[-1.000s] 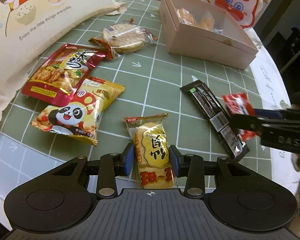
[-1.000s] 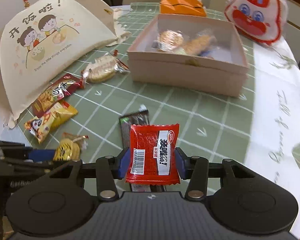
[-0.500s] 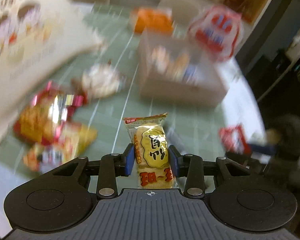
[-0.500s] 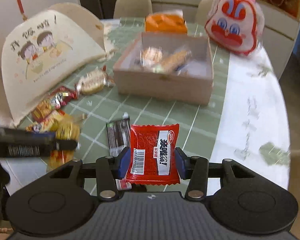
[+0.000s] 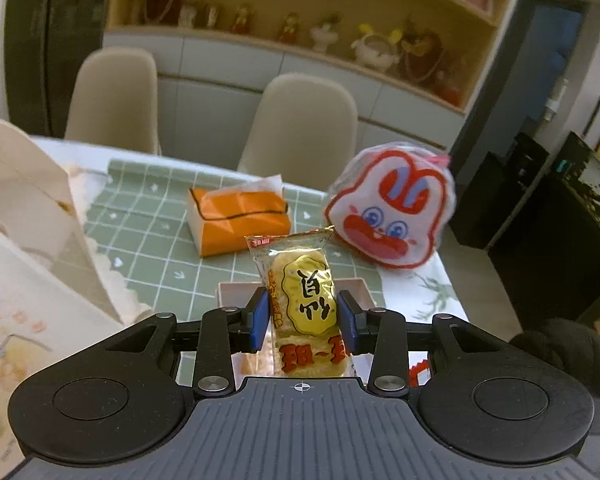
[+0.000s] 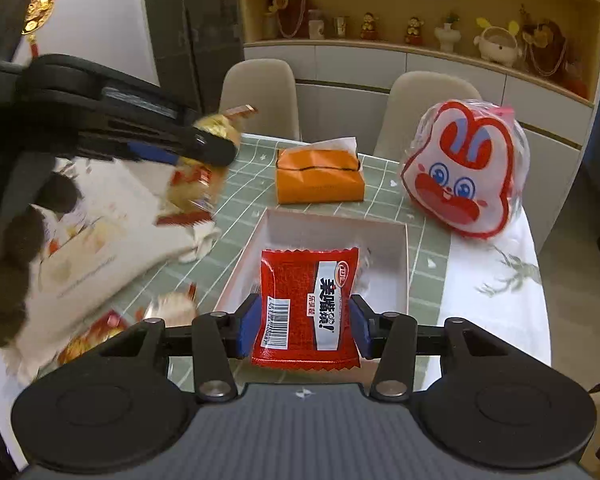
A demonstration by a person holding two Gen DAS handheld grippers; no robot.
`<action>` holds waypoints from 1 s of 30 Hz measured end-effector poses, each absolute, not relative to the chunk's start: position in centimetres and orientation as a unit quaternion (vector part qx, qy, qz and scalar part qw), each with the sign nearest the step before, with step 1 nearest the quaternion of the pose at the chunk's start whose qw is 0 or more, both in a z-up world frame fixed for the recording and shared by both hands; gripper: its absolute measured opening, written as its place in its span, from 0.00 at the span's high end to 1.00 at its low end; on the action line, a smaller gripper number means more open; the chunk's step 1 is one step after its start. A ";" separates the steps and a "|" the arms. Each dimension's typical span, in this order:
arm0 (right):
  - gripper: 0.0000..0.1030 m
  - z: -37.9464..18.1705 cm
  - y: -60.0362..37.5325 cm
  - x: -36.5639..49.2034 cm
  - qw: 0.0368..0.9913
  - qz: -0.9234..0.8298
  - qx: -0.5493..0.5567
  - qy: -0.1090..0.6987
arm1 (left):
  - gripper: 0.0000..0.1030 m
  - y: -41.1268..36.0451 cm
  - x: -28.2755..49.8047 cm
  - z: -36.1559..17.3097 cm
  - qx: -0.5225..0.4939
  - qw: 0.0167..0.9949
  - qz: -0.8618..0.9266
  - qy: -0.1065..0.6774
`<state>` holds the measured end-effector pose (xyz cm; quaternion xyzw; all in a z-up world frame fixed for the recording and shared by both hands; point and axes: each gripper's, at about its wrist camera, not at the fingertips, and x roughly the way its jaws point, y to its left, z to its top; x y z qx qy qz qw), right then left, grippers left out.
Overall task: Organize snacks
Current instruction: 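Carry the yellow packet into the pink box with the left tool while the right drops the red one, then grasp the pink spicy snack bag with the right tool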
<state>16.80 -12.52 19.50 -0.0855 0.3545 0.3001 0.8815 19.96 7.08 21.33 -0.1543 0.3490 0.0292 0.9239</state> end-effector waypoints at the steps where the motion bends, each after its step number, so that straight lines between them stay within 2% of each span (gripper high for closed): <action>1: 0.55 19.4 -11.9 17.7 0.881 0.296 -0.089 0.357 | 0.60 7.3 20.7 20.7 -0.158 0.921 0.031 0.354; 11: 0.55 15.9 -7.5 22.1 0.869 0.295 -0.159 0.364 | 0.59 8.5 26.0 15.0 -0.133 0.904 0.048 0.405; 15: 0.47 13.9 -6.5 23.4 0.859 0.297 -0.165 0.383 | 0.59 7.6 27.4 12.9 -0.074 0.908 0.062 0.408; 23: 0.41 12.2 -6.7 24.4 0.854 0.284 -0.148 0.410 | 0.58 7.1 27.6 11.8 -0.053 0.909 0.053 0.410; 26: 0.40 12.4 -8.1 24.1 0.858 0.276 -0.133 0.413 | 0.59 8.6 25.9 11.8 -0.097 0.905 0.077 0.407; 30: 0.34 12.1 -11.5 23.0 0.855 0.272 -0.091 0.432 | 0.59 11.6 20.1 12.3 -0.151 0.908 0.091 0.381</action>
